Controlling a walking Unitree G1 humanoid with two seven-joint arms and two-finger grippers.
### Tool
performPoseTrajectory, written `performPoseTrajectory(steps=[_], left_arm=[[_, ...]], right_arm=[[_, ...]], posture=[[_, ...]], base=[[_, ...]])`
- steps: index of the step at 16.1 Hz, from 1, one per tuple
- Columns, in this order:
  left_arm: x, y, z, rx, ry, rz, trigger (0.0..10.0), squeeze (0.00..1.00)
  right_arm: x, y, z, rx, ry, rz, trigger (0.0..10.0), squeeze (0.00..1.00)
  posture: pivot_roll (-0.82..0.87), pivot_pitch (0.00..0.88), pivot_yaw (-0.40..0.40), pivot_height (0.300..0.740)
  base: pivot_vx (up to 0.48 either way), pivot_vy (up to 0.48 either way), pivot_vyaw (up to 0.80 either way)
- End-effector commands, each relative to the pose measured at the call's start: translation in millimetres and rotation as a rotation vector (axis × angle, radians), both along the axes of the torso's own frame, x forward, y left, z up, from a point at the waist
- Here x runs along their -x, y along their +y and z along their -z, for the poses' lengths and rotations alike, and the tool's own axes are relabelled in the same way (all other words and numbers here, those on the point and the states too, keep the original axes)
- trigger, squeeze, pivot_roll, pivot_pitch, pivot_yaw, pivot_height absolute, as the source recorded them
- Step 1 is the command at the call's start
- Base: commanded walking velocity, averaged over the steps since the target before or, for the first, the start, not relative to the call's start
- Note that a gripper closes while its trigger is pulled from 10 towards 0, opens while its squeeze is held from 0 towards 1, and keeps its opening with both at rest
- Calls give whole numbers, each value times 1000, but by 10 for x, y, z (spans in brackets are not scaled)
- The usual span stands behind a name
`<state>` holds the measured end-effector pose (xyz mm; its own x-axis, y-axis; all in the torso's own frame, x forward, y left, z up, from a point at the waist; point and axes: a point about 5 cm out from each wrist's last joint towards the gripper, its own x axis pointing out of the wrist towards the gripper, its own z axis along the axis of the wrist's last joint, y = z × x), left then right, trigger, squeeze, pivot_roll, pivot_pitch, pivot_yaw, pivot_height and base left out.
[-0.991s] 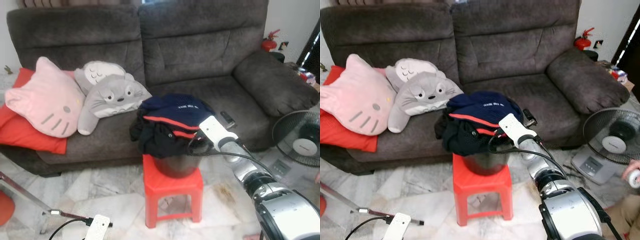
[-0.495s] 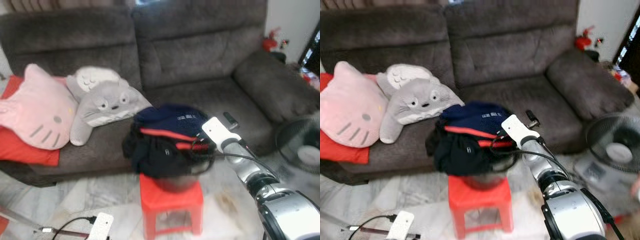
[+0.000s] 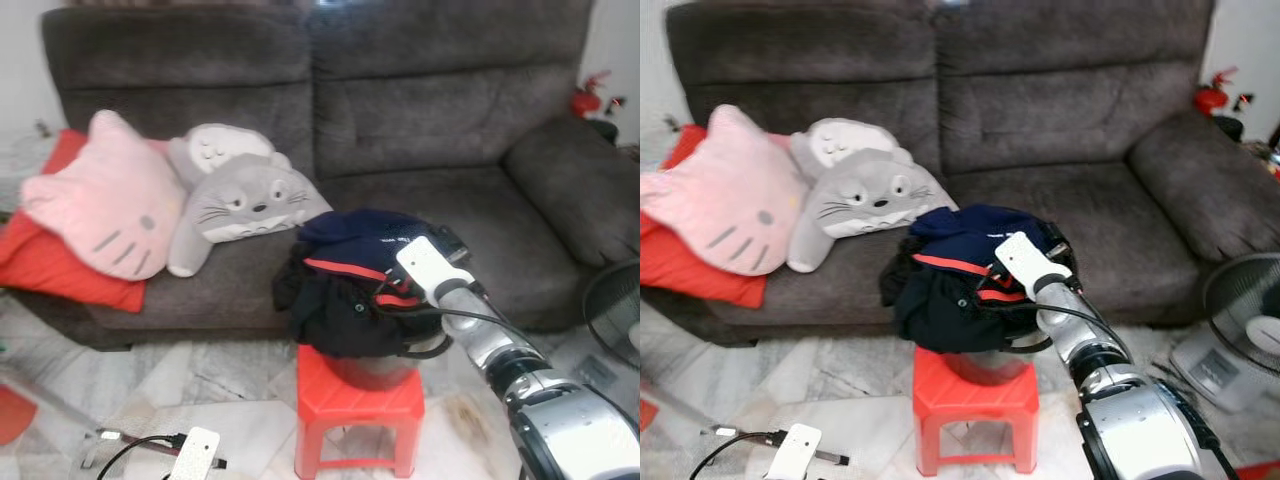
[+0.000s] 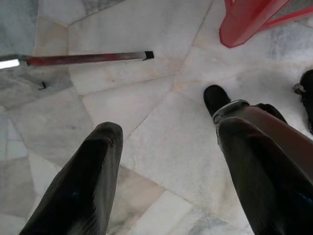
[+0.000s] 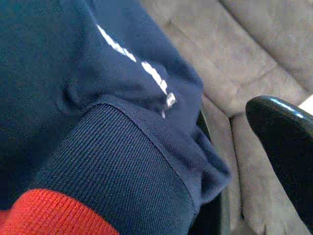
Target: Hang hanger
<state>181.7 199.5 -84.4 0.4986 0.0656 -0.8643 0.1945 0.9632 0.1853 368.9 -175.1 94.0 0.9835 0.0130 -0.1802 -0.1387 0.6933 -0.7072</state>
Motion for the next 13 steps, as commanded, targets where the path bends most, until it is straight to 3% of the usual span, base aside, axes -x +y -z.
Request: performPoseTrajectory(steps=[1,7,8,13], left_arm=[[43,38,15,-15,19,0,10000,0],[49,35,18,-8,24,0,10000,0],[52,36,20,-5,27,1,10000,0],[52,37,19,-5,29,5,10000,0]], right_arm=[[9,51,-10,-19,-26,-25,10000,0],[109,-20,17,24,-99,-19,10000,0],[244,-81,118,67,-91,-23,10000,0],[421,-173,304,66,11,47,10000,0]], posture=[[-197,0,71,740],[-209,0,73,740],[-211,0,74,740],[-216,0,78,740]], base=[[0,0,0],[0,0,0],[0,0,0],[0,0,0]])
